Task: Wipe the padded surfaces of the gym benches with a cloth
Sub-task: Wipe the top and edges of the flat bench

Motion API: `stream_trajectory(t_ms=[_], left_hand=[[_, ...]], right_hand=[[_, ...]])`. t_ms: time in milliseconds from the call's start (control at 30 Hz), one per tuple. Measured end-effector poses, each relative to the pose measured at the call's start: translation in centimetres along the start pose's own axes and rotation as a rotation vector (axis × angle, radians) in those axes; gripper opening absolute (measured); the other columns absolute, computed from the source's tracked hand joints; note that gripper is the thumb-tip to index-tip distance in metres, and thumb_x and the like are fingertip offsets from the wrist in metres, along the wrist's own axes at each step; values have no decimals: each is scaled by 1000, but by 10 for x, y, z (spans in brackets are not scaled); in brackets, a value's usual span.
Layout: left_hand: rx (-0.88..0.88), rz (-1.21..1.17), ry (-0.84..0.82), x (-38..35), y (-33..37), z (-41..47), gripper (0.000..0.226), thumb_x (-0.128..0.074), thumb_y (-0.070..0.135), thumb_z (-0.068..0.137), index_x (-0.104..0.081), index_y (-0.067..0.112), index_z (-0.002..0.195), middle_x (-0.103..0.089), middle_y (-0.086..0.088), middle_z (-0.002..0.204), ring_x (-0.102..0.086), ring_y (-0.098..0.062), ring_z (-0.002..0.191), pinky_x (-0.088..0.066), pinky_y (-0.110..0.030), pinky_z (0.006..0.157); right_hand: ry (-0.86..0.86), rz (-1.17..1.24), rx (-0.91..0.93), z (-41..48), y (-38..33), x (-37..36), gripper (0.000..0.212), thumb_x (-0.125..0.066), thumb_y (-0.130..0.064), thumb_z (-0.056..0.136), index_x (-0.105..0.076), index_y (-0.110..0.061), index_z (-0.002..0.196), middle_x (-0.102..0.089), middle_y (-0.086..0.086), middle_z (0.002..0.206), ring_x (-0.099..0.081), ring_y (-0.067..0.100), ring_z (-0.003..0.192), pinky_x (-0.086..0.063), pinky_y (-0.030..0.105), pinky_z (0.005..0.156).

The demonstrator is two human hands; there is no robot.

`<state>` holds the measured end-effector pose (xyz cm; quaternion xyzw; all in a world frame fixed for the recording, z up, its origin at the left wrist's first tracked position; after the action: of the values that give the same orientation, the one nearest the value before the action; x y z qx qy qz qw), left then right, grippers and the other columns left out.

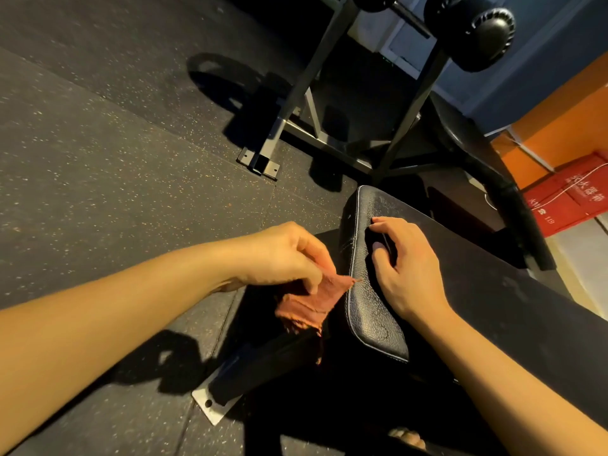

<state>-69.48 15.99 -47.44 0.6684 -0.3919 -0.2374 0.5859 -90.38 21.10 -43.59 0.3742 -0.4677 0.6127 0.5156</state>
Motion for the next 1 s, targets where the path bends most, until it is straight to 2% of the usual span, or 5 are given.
stream_trajectory(t_ms=[100,300,567,900,1000], left_hand=[[32,15,201,11,-8,18,29,-72,3,82,-67,22,103,-71,11,68,-60,-5,59,-46,-24,66],[-51,-318,462,11,-25,51,18,-80,9,85,-78,18,100,-79,8,93,-73,-1,91,-54,-23,88],[-152,-318,626,-2,-23,113,21,-75,17,91,-70,25,109,-74,14,100,-68,-3,101,-52,-30,96],[-112,-172,422,-5,-35,86,14,-75,12,90,-75,26,92,-75,17,82,-69,3,78,-49,-11,71],[-126,-193,476,8,-20,108,17,-74,12,90,-75,29,91,-75,10,87,-70,-5,77,-54,-25,71]], right_hand=[[-9,1,-2,5,1,1,24,-61,-10,92,-67,-16,114,-65,-8,122,-53,12,115,-35,19,90],[32,17,-83,39,4,-8,26,-58,-16,94,-60,-18,120,-58,-7,119,-53,14,111,-45,41,96],[49,-49,-134,40,9,-18,26,-54,-19,99,-62,-15,123,-63,0,127,-53,18,120,-35,30,92],[24,-64,-156,40,9,-21,46,-40,-34,96,-59,-16,133,-57,1,143,-47,19,135,-38,39,109],[18,-75,-167,40,9,-22,47,-39,-34,96,-59,-17,135,-56,-1,144,-46,17,136,-37,37,110]])
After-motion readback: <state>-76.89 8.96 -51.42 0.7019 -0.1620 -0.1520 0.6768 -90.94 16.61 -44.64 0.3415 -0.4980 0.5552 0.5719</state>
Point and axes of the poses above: each hand's wrist, its own z-axis towards the middle knuckle, its own x-axis out of the back of the hand, y = z × x, the point moved 3 cm from there along z, towards the middle knuckle
